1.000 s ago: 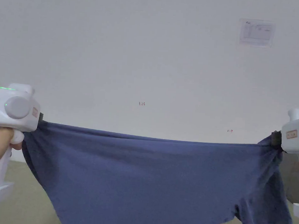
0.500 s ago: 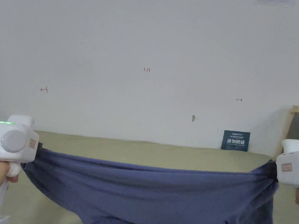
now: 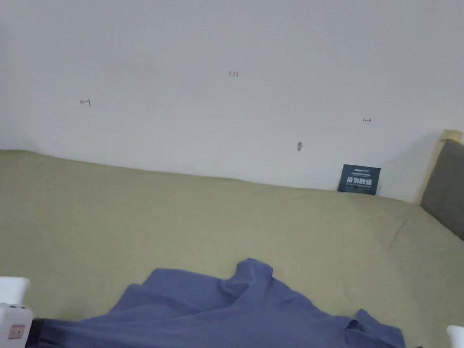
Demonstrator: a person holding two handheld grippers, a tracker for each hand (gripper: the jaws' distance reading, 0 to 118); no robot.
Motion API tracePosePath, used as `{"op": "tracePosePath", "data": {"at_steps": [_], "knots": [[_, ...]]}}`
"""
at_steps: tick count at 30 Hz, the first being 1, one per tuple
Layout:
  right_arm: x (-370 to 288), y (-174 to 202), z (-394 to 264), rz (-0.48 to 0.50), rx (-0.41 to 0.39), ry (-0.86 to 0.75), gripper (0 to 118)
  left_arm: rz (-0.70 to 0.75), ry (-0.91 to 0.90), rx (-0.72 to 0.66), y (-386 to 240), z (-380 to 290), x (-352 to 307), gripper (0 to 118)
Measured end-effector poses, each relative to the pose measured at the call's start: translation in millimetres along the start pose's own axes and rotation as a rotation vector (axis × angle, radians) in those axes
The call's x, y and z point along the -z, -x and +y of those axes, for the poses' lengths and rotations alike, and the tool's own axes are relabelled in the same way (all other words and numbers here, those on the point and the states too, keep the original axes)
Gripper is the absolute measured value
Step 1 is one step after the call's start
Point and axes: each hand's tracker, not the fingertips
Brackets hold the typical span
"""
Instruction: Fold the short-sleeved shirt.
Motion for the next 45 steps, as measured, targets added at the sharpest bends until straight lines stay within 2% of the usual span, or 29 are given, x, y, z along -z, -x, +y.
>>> {"op": "tracePosePath", "data": {"at_steps": [6, 11, 12, 13, 14, 15, 16, 17, 20, 21, 22, 23, 24, 25, 26, 27, 29, 34, 35, 36, 37, 38, 39, 43, 44, 45], "knots": [[-33.0, -12.8, -72.4, 0.004, 0.042, 0.029, 3, -0.040, 0.048, -0.018, 12.1, -72.1, -29.7, 1], [-26.2, -11.1, -97.5, 0.000, 0.090, 0.056, 3, -0.052, 0.083, -0.013, 11.8, -90.9, -22.7, 1], [-24.7, -10.7, -99.7, 0.000, 0.091, 0.053, 6, -0.064, 0.084, -0.018, 13.5, -92.1, -21.6, 2], [-25.1, -7.3, -100.9, -0.006, 0.090, 0.047, 23, -0.079, 0.079, -0.022, 15.5, -92.5, -20.8, 13], [-25.3, -7.4, -100.6, -0.011, 0.093, 0.045, 58, -0.102, 0.074, -0.028, 18.2, -92.7, -20.9, 38], [-25.8, -7.6, -100.2, -0.019, 0.103, 0.042, 114, -0.121, 0.050, -0.038, 18.6, -95.3, -23.4, 92], [-25.6, -6.8, -99.1, -0.021, 0.119, 0.052, 115, -0.114, 0.021, -0.060, 20.8, -96.4, -25.4, 115], [-29.3, -5.9, -103.8, -0.026, 0.146, -0.049, 110, -0.095, 0.030, -0.066, 22.6, -96.0, -27.1, 116], [-24.8, 2.1, -98.8, 0.005, 0.143, -0.005, 113, -0.092, -0.002, -0.076, 29.1, -93.9, -40.8, 115], [-48.1, 9.8, -91.9, 0.004, 0.130, -0.030, 110, -0.071, -0.021, -0.073, 29.4, -93.0, -45.9, 111], [-54.0, 16.8, -90.2, -0.003, 0.102, -0.052, 99, -0.032, -0.046, -0.063, 29.9, -92.5, -51.6, 100], [-60.4, 24.2, -89.3, -0.004, 0.071, -0.076, 71, -0.029, -0.063, -0.051, 29.4, -95.3, -56.5, 81], [-67.1, 31.1, -89.1, -0.004, 0.045, -0.104, 59, -0.037, -0.064, -0.041, 30.4, -95.3, -60.4, 69], [-65.0, 36.4, -89.1, 0.005, 0.019, -0.118, 59, -0.031, -0.080, -0.032, 31.5, -96.4, -63.2, 69], [-66.0, 44.1, -89.1, -0.017, -0.007, -0.121, 13, -0.024, -0.082, -0.029, 33.5, -97.2, -62.8, 21], [-69.6, 49.5, -92.6, -0.025, -0.003, -0.162, 0, -0.013, -0.090, -0.031, 33.6, -101.8, -61.7, 0], [-67.9, 52.1, -91.9, 0.046, -0.005, -0.090, 0, -0.045, -0.063, -0.056, 42.9, -102.2, -61.2, 0], [-74.1, 78.9, -92.8, 0.031, -0.077, -0.101, 0, -0.114, 0.027, -0.101, 58.8, -105.7, -41.6, 0], [-73.1, 83.8, -93.1, 0.035, -0.078, -0.093, 0, -0.134, 0.039, -0.115, 57.9, -106.8, -37.3, 9], [-72.5, 88.9, -93.9, 0.040, -0.081, -0.084, 0, -0.172, 0.050, -0.133, 60.5, -105.2, -31.0, 46], [-58.6, 73.1, -90.2, 0.067, -0.053, -0.060, 0, -0.183, 0.086, -0.136, 62.2, -102.3, -22.5, 85], [-55.6, 73.7, -89.0, 0.074, -0.057, -0.051, 0, -0.152, 0.117, -0.135, 61.1, -100.1, -10.7, 113], [-53.0, 74.7, -88.1, 0.078, -0.061, -0.044, 0, -0.147, 0.114, -0.126, 55.4, -100.3, -5.2, 116], [-40.6, 76.2, -90.5, 0.082, -0.080, -0.019, 0, -0.113, 0.153, -0.091, 46.7, -93.9, 28.1, 115], [-36.3, 75.4, -89.3, 0.081, -0.083, -0.009, 0, -0.111, 0.171, -0.072, 44.3, -93.4, 35.8, 113], [-39.4, 80.3, -92.2, 0.074, -0.087, -0.008, 0, -0.092, 0.189, -0.051, 41.3, -93.3, 40.8, 105]]}}
